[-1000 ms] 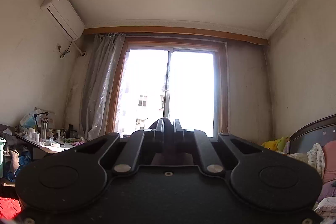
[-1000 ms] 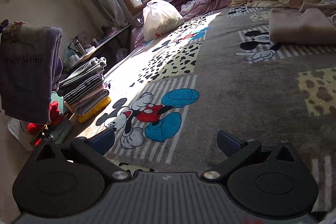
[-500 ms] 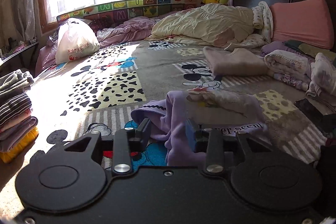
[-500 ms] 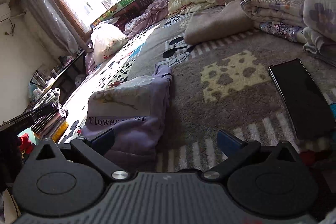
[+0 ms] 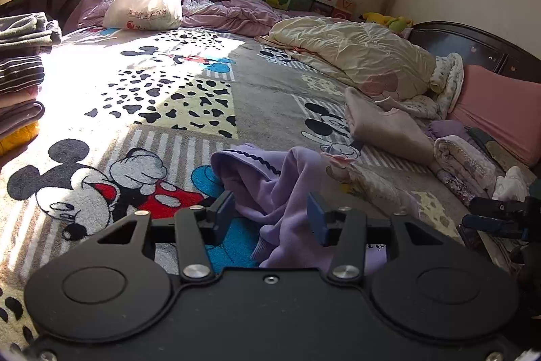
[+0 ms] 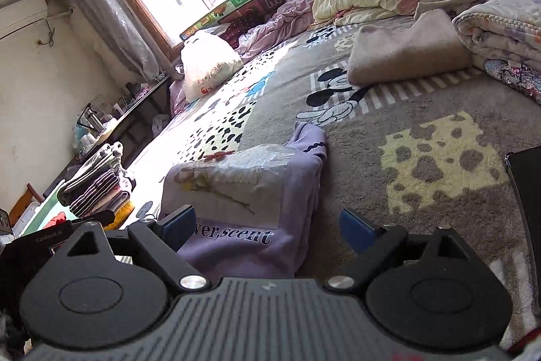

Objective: Fold clothes

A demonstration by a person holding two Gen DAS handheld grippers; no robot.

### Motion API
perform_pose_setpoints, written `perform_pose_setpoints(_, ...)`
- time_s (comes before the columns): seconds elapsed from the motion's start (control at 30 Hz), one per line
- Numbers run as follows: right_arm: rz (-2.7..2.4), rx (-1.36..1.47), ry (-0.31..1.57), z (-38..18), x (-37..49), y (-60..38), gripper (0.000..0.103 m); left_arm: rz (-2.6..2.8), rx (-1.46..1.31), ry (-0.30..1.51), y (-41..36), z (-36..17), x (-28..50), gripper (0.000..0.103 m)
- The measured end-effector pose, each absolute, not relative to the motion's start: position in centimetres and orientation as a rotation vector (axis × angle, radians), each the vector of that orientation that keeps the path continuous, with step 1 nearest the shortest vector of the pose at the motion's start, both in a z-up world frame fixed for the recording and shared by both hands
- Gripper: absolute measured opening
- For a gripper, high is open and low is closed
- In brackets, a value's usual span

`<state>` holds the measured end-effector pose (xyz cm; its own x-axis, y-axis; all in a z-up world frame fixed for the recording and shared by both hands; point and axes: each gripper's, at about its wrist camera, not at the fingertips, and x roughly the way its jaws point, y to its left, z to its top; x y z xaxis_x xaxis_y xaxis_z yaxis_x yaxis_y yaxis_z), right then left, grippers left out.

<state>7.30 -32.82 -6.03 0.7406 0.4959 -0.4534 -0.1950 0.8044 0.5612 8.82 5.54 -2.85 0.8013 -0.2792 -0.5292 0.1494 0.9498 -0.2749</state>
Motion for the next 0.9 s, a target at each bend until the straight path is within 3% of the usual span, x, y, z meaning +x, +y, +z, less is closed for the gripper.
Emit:
perform_pose_setpoints(0.1, 0.426, 0.518, 0.648, -5.6, 10.0, -33.2, 0.087, -0.242, -0.282, 0.629, 6.0, -3.4, 10.3, 0.048)
perform_pose_setpoints(0.23, 0.436, 0.490, 0.683, -5.7, 14.0, -33.8, 0.072, -0.241, -0.350, 0.657, 6.7, -4.2, 12.9, 0.048)
perform_pose_setpoints(0.9, 0.491, 0.426, 0.864, -13.4, 31.2, -30.5, 0.069, -0.237, -0.615, 0.812, 8.1, -11.1, 25.1, 0.048)
